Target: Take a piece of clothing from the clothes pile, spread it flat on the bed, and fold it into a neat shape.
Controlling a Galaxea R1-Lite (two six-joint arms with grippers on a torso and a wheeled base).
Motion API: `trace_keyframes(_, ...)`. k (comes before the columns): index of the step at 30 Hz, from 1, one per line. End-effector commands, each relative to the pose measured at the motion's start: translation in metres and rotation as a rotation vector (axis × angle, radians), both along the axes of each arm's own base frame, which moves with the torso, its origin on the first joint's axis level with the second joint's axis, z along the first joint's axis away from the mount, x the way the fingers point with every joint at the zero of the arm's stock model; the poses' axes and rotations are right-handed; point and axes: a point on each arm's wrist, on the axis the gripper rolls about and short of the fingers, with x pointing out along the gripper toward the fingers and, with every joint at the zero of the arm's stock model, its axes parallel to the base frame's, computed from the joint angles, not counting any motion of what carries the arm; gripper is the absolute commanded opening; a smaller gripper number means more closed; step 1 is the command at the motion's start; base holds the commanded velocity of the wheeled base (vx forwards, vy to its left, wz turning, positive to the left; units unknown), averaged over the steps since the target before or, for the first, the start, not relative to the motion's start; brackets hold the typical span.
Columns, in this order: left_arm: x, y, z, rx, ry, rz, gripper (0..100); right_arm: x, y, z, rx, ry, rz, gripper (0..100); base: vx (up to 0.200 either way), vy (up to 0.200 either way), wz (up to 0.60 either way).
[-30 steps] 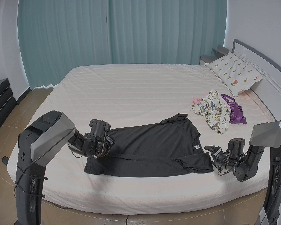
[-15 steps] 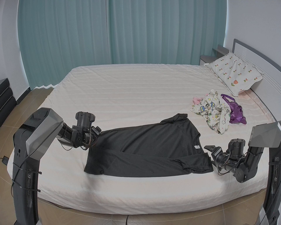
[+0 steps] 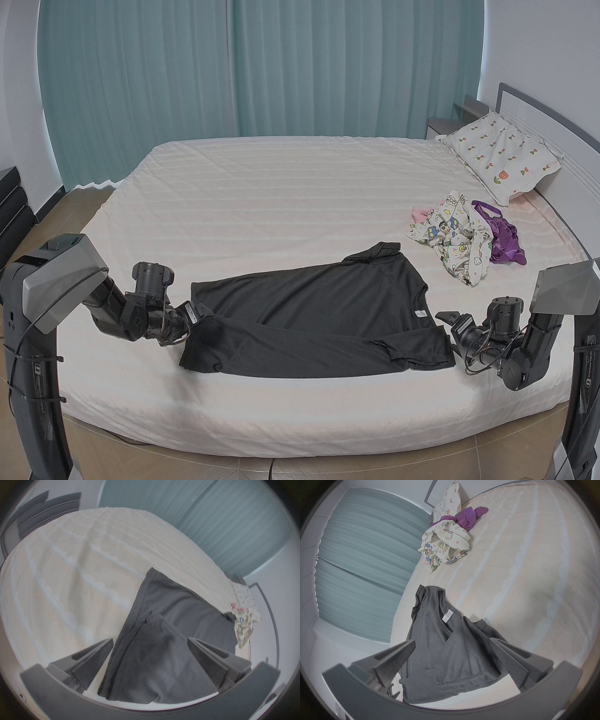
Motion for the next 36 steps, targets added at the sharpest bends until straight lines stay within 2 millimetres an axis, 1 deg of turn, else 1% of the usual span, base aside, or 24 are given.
trace_keyframes(1,-0.027,0.01,-0.007,0.027,-0.006,-0.085,100,0.0,0.001,0.0,0.0,0.001,0.002,100,0.0,0.0,0.0)
trace_keyframes(7,-0.036,0.009,-0.011,0.041,-0.011,-0.154,100,0.0,0.001,-0.001,0.0,0.001,0.002,100,0.0,0.0,0.0)
trace_keyframes(18,-0.033,0.008,-0.018,0.056,-0.005,-0.16,100,0.0,0.001,-0.001,0.0,0.001,0.002,100,0.0,0.0,0.0)
trace_keyframes(19,-0.034,0.008,-0.018,0.061,-0.002,-0.161,0,0.0,0.001,-0.001,0.0,0.001,0.002,100,0.0,0.0,0.0)
trace_keyframes(22,-0.037,0.009,-0.021,0.074,0.009,-0.167,0,0.0,0.001,-0.001,0.0,0.001,0.002,100,0.0,0.0,0.0)
trace_keyframes(28,-0.053,0.017,-0.031,0.124,0.071,-0.16,0,0.0,0.001,-0.001,0.0,0.001,0.002,100,0.0,0.0,0.0)
trace_keyframes(36,-0.068,0.021,-0.031,0.147,0.108,-0.155,0,0.0,0.001,-0.001,0.0,0.001,0.002,100,0.0,0.0,0.0)
